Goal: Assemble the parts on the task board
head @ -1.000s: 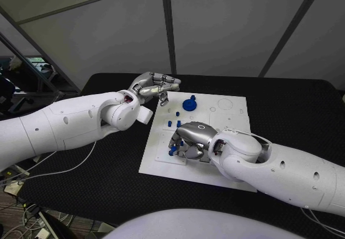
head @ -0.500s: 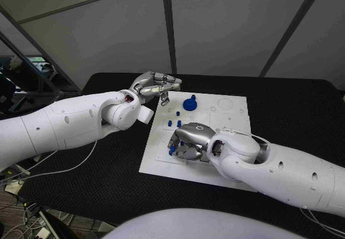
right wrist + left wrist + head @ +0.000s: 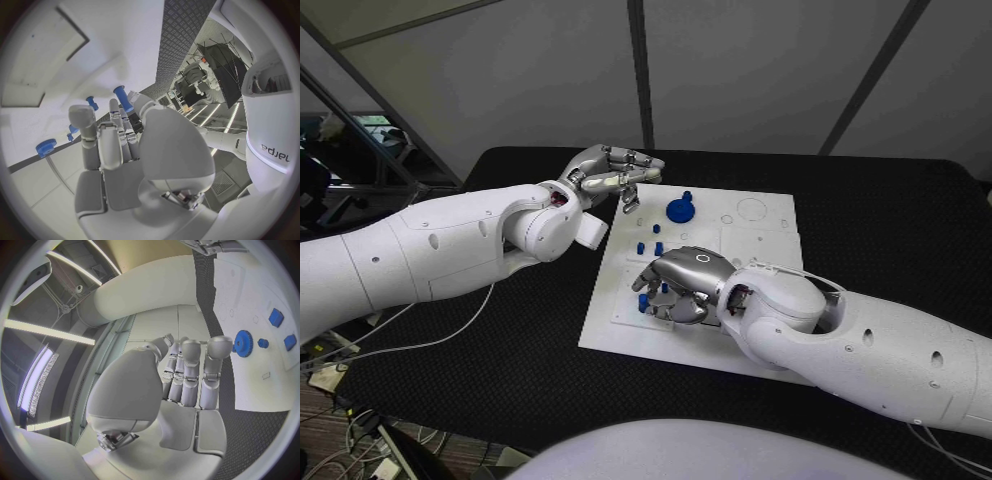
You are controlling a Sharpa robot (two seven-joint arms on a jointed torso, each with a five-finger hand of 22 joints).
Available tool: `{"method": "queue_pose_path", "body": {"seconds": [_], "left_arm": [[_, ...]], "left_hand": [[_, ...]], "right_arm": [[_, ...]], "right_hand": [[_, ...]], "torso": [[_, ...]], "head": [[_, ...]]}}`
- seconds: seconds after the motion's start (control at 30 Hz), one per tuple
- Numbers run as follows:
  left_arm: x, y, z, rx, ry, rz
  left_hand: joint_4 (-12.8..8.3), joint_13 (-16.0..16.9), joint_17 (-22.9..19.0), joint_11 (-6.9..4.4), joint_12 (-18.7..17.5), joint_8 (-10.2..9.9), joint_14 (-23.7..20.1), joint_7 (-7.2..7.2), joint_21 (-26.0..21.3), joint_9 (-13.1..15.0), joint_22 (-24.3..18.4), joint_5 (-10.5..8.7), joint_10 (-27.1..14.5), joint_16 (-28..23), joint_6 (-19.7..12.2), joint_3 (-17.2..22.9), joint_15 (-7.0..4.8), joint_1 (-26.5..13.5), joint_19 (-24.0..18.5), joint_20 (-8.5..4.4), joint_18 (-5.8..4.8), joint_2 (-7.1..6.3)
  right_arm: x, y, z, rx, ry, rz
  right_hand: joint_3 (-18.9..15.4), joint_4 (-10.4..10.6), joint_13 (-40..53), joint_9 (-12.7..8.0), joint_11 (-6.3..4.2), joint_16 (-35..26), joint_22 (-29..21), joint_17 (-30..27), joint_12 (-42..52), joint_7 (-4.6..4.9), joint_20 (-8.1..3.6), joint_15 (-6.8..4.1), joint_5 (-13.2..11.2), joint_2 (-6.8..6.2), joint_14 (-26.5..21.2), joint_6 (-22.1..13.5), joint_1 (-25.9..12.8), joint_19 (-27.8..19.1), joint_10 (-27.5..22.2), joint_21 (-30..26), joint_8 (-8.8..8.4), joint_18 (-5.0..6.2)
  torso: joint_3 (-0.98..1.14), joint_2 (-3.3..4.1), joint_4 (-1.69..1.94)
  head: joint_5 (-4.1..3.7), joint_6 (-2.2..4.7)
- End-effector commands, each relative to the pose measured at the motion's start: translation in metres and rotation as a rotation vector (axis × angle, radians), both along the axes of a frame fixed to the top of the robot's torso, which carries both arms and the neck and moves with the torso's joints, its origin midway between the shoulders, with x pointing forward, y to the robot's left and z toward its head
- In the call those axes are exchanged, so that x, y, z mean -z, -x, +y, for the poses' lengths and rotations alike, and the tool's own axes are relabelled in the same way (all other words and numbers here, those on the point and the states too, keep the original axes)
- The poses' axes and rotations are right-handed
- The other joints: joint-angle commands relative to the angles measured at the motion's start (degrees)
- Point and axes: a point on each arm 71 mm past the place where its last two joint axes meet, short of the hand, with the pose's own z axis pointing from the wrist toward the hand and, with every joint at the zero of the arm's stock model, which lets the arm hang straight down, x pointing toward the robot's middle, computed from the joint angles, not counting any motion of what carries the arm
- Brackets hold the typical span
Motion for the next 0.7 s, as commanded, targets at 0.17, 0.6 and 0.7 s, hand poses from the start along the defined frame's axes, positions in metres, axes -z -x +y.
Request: {"method": "queue_pose_path", "body": {"seconds": [0.17, 0.6, 0.7], "left_arm": [[-0.001, 0.0, -0.001, 0.015, 0.008, 0.004], [0.001, 0.0, 0.006, -0.004, -0.001, 0.003], [0.001, 0.0, 0.008, -0.007, -0.004, 0.004]], "left_hand": [[-0.3, 0.1, 0.0, -0.15, 0.3, 0.4, -0.3, 0.09, 0.2, -0.1, 0.0, 0.26, -0.3, 0.3, 0.1, -0.1, -0.01, 0.0, 0.4, 0.11, 0.58, 0.49], [-0.3, 0.1, -0.1, -0.13, 0.3, 0.4, -0.4, 0.1, 0.2, -0.1, 0.0, 0.25, -0.3, 0.3, 0.0, -0.1, 0.0, -0.1, 0.4, 0.11, 0.59, 0.48], [-0.3, 0.1, -0.2, -0.13, 0.3, 0.4, -0.4, 0.1, 0.2, -0.1, 0.0, 0.25, -0.3, 0.3, 0.0, -0.2, 0.0, -0.1, 0.4, 0.11, 0.59, 0.47]], "right_arm": [[-0.015, 0.006, -0.007, -0.005, -0.16, -0.071], [-0.028, -0.01, -0.12, 0.312, -0.251, 0.187], [-0.029, -0.009, -0.146, 0.394, -0.245, 0.223]], "right_hand": [[-1.3, 0.0, 0.1, 0.2, 0.18, 0.3, -0.1, 0.2, 0.2, 0.07, 0.02, -0.09, -1.0, -1.05, 2.5, -0.3, -0.5, -0.2, -1.3, -0.3, 0.17, -0.02], [-4.8, 0.9, 7.7, 2.2, -2.62, 1.6, 3.2, 2.4, 13.3, -0.8, -1.48, -2.16, 1.1, -0.81, 3.1, 9.0, -2.2, 1.9, 13.3, 1.9, 4.74, -0.56], [-7.8, 1.5, 28.4, 3.0, -3.59, 3.8, 5.7, 5.9, 33.7, -2.72, -2.43, -3.55, 4.7, -0.7, 3.8, 9.5, -3.3, 3.7, 14.2, 3.7, 6.29, -1.26]], "torso": [[0.05, -0.06, -0.08], [-0.18, -0.88, -0.84], [-0.24, -1.04, -1.12]], "head": [[-0.28, 0.39], [-4.96, 2.44], [-6.48, 3.07]]}}
